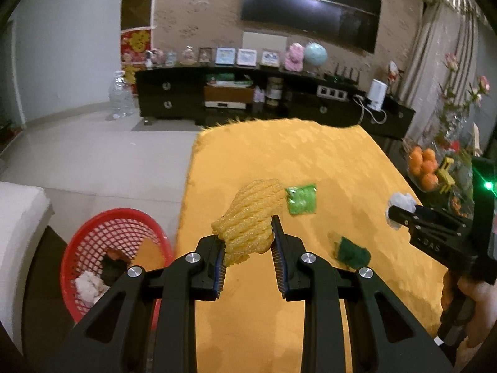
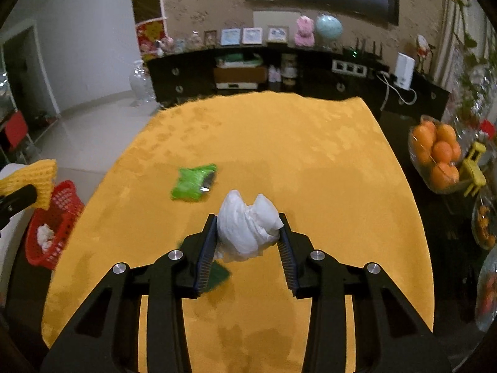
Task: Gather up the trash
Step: 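Carry the foam net and tissue over the red wastebasket with both tools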
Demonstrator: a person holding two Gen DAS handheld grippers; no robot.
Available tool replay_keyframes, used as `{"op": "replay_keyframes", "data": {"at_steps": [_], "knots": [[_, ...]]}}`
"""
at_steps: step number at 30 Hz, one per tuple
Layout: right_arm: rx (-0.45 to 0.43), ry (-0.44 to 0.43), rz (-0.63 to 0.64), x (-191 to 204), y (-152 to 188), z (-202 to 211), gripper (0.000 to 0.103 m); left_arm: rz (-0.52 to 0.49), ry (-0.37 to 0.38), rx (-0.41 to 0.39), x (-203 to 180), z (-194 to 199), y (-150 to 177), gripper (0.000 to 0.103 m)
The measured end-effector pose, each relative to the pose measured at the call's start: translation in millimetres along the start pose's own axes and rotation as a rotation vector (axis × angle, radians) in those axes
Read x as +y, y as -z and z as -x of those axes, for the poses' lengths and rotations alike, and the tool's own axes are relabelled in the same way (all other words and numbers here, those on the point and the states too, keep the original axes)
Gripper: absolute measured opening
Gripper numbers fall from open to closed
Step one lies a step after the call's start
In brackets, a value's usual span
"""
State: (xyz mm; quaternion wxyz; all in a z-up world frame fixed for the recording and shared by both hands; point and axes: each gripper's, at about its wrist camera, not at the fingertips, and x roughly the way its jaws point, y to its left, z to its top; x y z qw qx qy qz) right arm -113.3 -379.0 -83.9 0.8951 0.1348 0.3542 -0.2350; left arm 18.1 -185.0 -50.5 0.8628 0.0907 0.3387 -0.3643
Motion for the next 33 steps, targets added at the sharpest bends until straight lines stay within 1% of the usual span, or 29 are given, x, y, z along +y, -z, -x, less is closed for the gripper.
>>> {"op": "replay_keyframes", "data": {"at_steps": [5,11,15,20,27,30,33], "knots": [[-0.027,-0.030,0.027,19,-11,9,0.037,0.025,-0.048,-0.035,15,12,-7,0.024],[-0.049,-0.064,0.064,47,-23,16,0.037,0.047,-0.100,-0.054,31,20,-11,0.024],[-0.049,-0.097,0.082,63,-31,16,0.037,0.063,-0.128,-0.063,43,25,-13,0.024],[-0.039,-0.144,0.124,95,-45,12,0.037,0.084,-0.172,-0.079,59,34,-13,0.024],[-0.051,-0.202,0.212,144,-72,5,0.037,0.147,-0.230,-0.076,94,40,-11,0.024],[-0.064,-0.245,0.250,169,-83,3,0.037,0.174,-0.258,-0.071,110,42,-9,0.024],[-0.067,-0.275,0.283,185,-89,0,0.037,0.192,-0.281,-0.059,123,42,-7,0.024]]}}
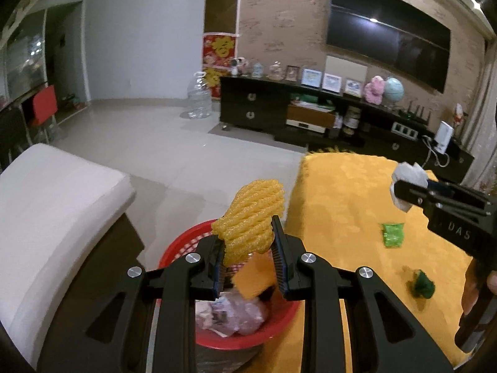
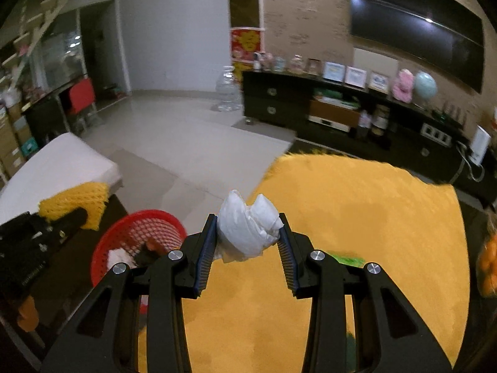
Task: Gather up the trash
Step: 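Carry the foam net and tissue over the red wastebasket with both tools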
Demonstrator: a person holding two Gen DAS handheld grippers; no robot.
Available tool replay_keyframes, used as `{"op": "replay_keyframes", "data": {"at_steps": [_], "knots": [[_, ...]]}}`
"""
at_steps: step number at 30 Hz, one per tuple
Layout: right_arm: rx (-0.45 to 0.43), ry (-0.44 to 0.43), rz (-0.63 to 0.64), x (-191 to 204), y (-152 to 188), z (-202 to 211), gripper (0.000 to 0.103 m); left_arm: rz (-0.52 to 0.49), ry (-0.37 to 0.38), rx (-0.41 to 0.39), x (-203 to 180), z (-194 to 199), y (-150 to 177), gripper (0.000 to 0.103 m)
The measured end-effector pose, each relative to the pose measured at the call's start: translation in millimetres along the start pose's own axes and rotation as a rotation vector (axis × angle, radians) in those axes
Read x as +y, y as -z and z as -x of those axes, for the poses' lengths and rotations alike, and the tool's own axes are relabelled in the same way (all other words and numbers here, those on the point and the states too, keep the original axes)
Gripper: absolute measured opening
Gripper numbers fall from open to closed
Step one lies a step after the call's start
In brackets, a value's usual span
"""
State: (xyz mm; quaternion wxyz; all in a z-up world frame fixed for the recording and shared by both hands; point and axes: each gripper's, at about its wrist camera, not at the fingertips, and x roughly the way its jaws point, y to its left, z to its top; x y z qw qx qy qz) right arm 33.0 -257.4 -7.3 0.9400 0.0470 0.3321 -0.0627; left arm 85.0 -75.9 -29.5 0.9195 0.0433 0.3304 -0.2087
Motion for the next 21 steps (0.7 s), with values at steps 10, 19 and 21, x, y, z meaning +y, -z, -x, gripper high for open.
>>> {"op": "replay_keyframes", "data": {"at_steps": [10,19,21], "knots": [[0.040,-0.098,0.052,34,-5,-36,0.037,0.019,-0.057,0.031,28,-8,8,0.025],[0.076,-0.152,0.069,57,0,-52,0.038,0.024,-0.088,0.066,42,-17,17,0.025],[0.094,-0.169,0.069,62,3,-58,0.038,0.035,-0.086,0.075,46,-20,18,0.025]]}}
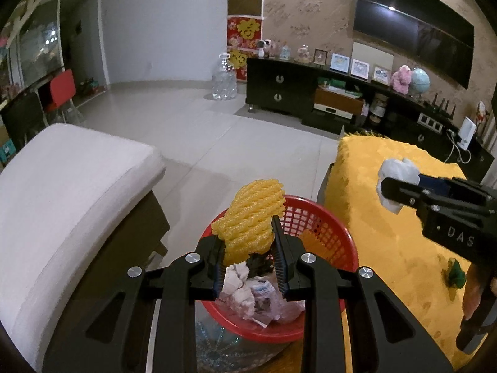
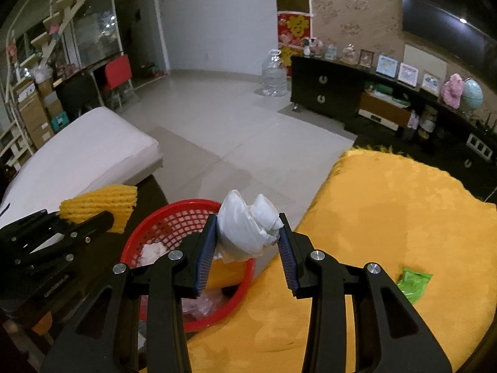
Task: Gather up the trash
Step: 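Carry the foam net and tissue over the red wastebasket with both tools, then open both tools to drop the foam net and tissue into the wastebasket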
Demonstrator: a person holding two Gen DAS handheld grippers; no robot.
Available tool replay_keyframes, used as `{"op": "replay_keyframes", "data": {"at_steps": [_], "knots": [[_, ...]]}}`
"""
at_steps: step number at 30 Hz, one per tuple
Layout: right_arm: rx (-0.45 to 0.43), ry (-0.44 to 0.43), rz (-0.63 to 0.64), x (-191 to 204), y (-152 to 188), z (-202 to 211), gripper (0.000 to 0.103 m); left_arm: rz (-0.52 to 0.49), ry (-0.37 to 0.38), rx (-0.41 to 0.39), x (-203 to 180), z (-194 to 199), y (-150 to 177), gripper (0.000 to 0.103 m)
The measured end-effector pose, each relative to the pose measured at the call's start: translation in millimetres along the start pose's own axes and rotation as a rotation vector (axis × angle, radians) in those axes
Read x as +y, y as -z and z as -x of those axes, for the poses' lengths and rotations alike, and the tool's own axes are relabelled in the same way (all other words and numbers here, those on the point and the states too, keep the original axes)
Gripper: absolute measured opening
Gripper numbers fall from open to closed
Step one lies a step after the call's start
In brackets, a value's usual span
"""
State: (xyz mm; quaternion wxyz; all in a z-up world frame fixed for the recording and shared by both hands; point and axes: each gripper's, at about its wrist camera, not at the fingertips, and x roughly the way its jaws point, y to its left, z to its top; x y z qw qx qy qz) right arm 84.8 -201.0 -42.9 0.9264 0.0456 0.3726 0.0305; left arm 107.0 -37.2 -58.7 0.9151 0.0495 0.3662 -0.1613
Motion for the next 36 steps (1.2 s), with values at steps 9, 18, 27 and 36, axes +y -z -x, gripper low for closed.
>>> {"op": "replay_keyframes", "data": {"at_steps": [9,18,27,36], "knots": [[0.068,-0.028,0.015,11,10,-25,0.038,0.011,0.003,0.061,6,-20,11,0.025],[0.112,-0.049,0.019,13,13,-41,0.038,0.008,0.013,0.126,4,-41,23,0.025],[0.133,-0.060,0.046,24,16,-51,0.039,-0.003,0.001,0.124,1,-41,24,0.026],[0.118,-0.068,0.043,26,15,-50,0.051,0.018,0.001,0.134,4,-42,24,0.046]]}}
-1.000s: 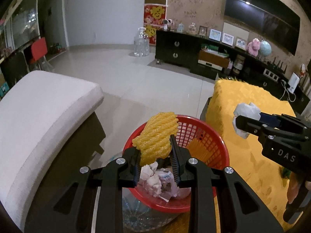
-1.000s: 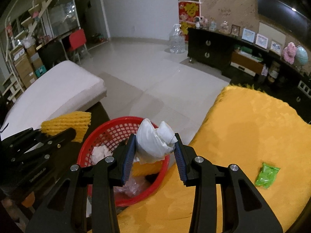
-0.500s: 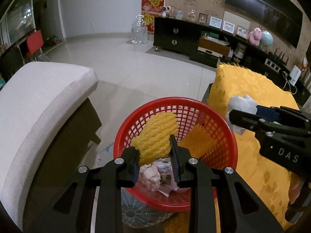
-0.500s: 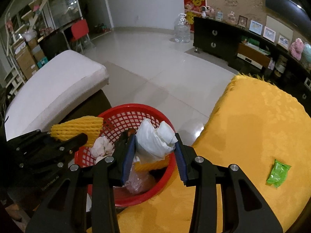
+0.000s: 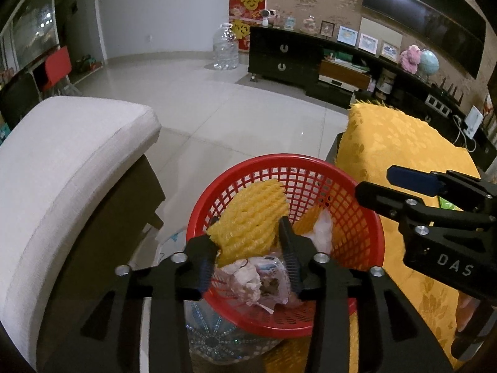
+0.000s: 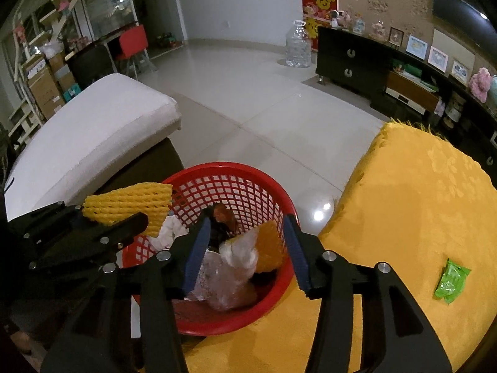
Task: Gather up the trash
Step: 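Open both tools to drop the foam net and tissue into the wastebasket, then move both tools back over the table toward the green items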
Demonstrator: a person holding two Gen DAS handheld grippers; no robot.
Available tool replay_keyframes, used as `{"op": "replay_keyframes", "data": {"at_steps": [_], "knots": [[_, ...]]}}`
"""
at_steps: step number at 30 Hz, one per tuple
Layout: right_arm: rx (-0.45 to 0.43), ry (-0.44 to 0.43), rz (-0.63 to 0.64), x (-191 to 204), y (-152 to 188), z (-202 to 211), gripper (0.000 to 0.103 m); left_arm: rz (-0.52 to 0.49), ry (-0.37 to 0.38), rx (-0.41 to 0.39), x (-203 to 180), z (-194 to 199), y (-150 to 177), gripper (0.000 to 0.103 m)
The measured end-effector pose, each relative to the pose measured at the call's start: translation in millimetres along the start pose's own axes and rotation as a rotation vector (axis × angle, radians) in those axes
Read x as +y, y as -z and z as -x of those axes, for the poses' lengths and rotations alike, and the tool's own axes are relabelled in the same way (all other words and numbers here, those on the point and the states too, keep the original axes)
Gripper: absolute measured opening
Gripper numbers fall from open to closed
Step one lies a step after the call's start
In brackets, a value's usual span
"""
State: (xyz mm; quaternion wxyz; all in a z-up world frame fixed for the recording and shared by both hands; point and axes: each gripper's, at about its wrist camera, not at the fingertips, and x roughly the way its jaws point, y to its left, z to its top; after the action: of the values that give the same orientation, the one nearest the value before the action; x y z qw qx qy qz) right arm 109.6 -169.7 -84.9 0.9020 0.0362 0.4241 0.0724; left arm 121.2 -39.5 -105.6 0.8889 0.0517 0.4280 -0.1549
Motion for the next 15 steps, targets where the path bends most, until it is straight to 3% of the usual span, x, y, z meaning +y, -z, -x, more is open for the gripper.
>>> {"op": "replay_keyframes", "data": {"at_steps": [9,15], "knots": [[-0.054,0.010,-0.059,-16,-9,24,0.052,0.036,0.037,-0.006,5,7,-4,0.067],[-0.084,0.029,-0.097,-28,-11,43,0.053,0.065,0.047,-0.048,8,22,-10,0.075]]}}
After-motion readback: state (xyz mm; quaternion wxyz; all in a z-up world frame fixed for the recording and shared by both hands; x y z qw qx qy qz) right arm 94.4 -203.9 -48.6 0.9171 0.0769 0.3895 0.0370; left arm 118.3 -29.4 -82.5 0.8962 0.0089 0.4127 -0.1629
